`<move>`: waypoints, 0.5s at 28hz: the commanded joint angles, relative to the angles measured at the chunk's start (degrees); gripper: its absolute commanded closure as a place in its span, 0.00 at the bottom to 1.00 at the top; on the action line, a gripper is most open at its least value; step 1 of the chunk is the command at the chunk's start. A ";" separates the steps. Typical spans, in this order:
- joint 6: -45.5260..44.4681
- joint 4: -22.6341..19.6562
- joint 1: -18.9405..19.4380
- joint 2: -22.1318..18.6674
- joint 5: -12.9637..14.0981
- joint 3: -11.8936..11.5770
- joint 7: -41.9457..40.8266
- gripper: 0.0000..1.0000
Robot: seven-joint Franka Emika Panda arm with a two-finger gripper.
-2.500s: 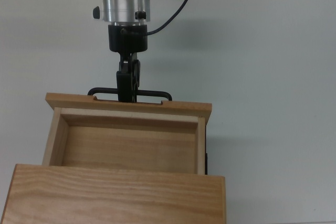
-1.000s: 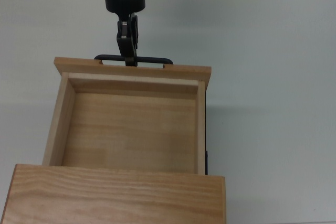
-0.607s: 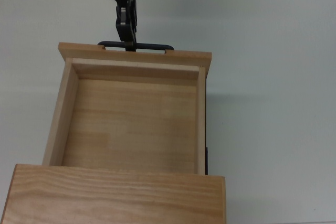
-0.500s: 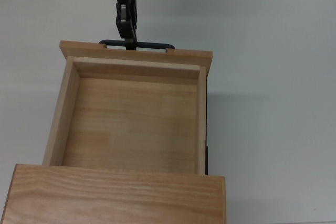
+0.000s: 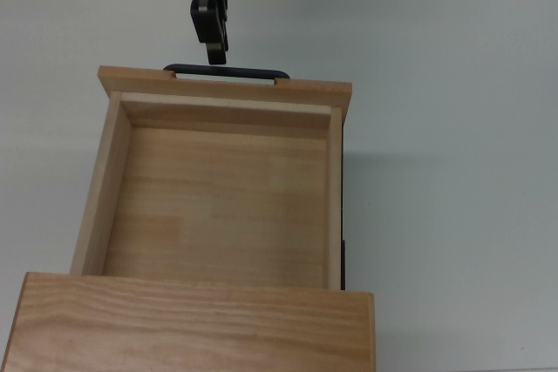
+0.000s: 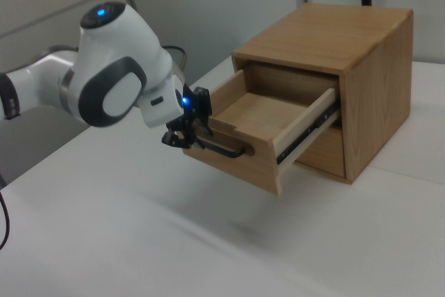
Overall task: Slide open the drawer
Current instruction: 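Open the gripper, release the handle, and lift the gripper away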
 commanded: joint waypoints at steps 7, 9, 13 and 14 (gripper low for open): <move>-11.01 5.11 -0.19 -1.17 -0.86 -0.53 -4.45 0.00; -13.22 5.82 -0.45 -1.17 -1.04 -0.45 -4.98 0.00; -17.60 6.35 -0.36 -1.26 -1.91 -0.01 -11.80 0.00; -18.84 6.35 -0.36 -1.26 -2.00 0.08 -13.84 0.00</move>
